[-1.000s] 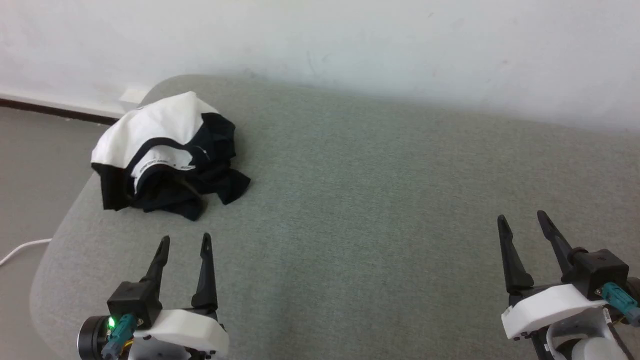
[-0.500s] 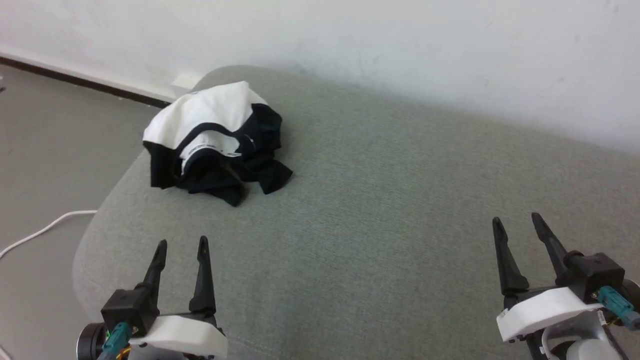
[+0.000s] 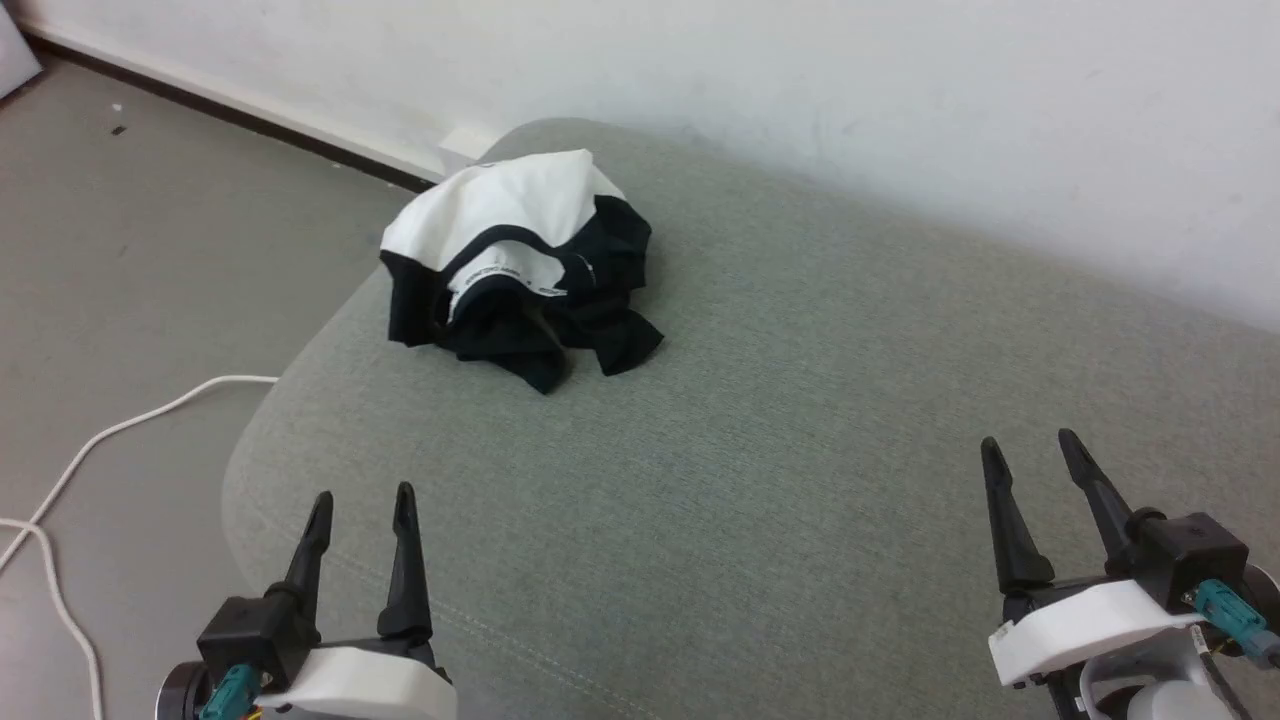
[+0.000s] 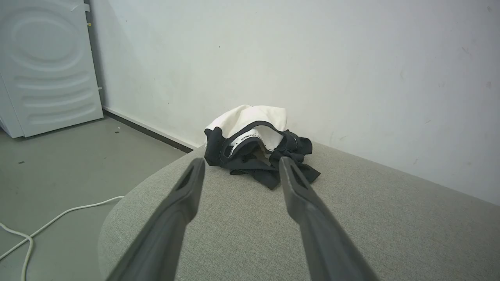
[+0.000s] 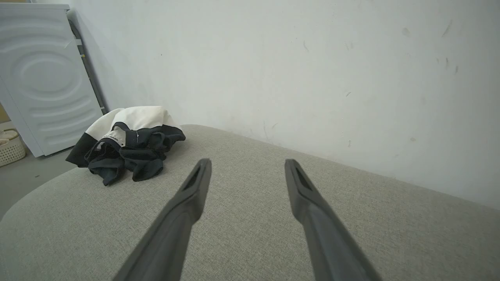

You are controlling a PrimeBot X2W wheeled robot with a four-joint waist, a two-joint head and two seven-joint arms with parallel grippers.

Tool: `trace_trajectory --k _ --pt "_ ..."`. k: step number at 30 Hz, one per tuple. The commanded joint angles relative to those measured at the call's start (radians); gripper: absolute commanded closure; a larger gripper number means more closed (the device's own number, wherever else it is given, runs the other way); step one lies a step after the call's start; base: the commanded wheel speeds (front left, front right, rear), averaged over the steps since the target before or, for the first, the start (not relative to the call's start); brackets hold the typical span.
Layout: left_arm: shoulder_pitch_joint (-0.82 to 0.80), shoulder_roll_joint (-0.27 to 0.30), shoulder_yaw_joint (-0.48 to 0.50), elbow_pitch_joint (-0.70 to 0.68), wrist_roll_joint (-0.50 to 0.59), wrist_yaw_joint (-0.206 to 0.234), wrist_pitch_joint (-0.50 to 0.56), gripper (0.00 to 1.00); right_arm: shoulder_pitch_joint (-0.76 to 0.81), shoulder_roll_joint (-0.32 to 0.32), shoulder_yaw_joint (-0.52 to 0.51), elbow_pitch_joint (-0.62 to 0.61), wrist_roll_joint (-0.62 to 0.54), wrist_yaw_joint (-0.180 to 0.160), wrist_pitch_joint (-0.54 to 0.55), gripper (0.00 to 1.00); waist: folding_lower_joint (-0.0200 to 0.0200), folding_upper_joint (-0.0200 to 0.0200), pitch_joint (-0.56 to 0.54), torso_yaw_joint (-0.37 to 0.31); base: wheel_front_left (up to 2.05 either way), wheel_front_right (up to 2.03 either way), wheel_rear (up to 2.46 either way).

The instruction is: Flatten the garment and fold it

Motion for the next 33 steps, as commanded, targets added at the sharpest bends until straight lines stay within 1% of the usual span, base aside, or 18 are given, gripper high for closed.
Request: trace_trajectory --k 1,13,33 --pt "0.014 -0.004 -0.001 -0.005 -0.012 0.008 -0.012 0.00 0.007 0.002 -0.002 0.007 0.009 -0.001 -0.012 0.00 -0.0001 -0.0001 -0.003 0.022 0.00 0.00 0.00" --pt "0.026 -0.004 -0.003 -0.008 -0.039 0.007 -0.035 0.00 0.008 0.003 -0.009 0.020 0.019 -0.002 -0.035 0.00 -0.0001 -0.0001 -0.005 0.070 0.00 0.00 0.00" --pt "0.048 -0.005 0.006 -0.001 -0.075 -0.007 -0.077 0.00 0.019 0.003 -0.021 0.043 0.043 -0.002 -0.076 0.00 -0.0001 -0.0001 -0.017 0.168 0.00 0.00 0.00"
